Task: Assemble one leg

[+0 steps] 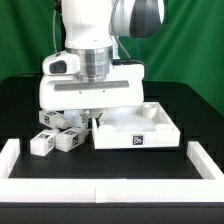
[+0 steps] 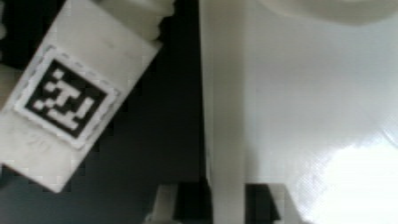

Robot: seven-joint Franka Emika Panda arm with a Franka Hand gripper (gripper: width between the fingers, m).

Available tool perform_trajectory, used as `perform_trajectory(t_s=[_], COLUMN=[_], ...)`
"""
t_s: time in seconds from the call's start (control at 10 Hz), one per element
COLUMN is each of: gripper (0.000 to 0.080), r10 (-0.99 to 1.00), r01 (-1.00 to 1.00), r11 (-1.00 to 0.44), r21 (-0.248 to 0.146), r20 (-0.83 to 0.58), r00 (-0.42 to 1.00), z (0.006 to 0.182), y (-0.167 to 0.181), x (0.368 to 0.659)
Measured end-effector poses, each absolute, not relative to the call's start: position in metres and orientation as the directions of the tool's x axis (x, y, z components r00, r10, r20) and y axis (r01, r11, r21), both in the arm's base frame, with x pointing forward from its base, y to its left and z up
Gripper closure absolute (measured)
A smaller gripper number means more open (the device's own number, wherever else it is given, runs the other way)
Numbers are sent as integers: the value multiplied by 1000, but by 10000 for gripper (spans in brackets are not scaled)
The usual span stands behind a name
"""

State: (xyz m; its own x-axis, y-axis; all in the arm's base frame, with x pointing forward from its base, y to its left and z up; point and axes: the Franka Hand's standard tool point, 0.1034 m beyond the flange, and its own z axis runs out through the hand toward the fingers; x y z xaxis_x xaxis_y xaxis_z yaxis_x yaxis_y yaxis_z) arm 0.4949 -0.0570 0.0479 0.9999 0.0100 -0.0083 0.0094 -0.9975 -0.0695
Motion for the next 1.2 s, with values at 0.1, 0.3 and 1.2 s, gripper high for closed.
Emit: perform_trajectory(t_s=[0.1,0.3,1.2], gripper=[745,745,745], r10=[9,7,-88], r01=[9,6,-88], r11=[-998,-998,-996], r21=[-69,-69,-33], r20=[-9,-14,19], r00=[1000,1000,996], z=[47,45,9], y=[-57,-57,-21], x=[494,495,590])
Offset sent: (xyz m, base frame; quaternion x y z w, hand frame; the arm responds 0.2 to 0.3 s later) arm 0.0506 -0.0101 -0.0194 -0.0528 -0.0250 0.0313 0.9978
